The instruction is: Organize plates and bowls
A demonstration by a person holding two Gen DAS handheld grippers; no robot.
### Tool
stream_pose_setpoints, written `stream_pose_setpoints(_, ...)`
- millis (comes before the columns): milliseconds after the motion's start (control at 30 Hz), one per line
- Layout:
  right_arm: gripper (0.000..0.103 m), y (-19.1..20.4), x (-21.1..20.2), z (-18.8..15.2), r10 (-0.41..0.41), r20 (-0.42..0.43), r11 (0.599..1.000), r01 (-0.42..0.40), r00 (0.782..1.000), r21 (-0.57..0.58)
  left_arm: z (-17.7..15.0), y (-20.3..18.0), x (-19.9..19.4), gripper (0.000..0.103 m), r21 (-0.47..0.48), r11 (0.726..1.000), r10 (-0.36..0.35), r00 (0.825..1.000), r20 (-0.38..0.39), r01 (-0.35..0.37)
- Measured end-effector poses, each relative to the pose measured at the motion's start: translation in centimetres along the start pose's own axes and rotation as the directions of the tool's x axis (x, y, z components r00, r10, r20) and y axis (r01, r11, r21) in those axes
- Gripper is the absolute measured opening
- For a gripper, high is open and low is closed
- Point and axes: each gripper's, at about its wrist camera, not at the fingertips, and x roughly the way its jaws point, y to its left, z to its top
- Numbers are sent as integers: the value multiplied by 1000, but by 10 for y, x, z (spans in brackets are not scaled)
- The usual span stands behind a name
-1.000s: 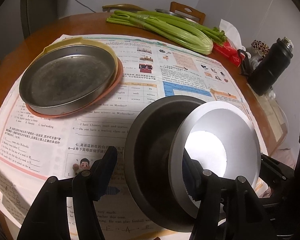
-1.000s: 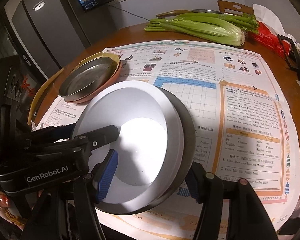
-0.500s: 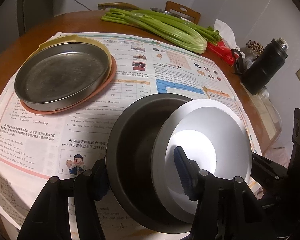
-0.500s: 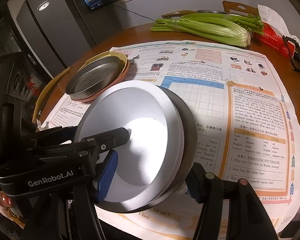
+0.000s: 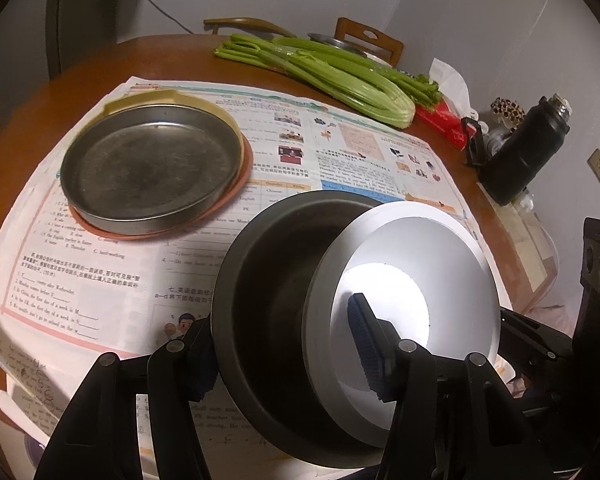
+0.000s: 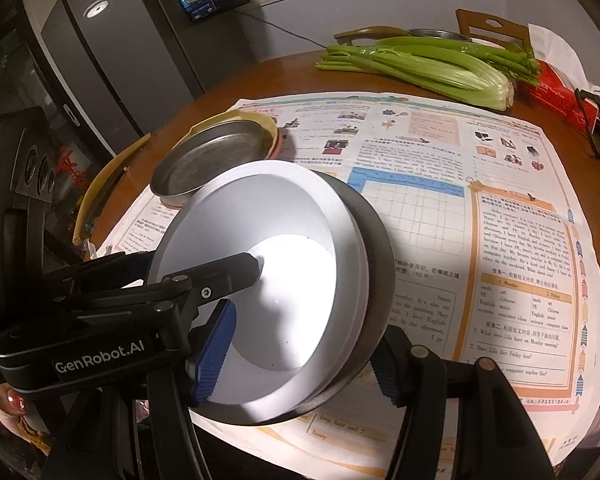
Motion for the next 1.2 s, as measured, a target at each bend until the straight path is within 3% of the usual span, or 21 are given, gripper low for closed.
stream_pose_setpoints(433,63,20,-6,20,6,16,999,-5,1000,-44,15,14,-24,58,-27,1000,4,998,69,-2)
stream_pose_setpoints(833,63,67,11,77,42,42,988,-35,998,-153,60,68,-51,58,-80,996,63,985,161,-51)
stream_pose_setpoints(1200,63,88,70,121,77,-13,981,-78,997,-178,89,119,-21,58,-123,988,107,986,126,-91)
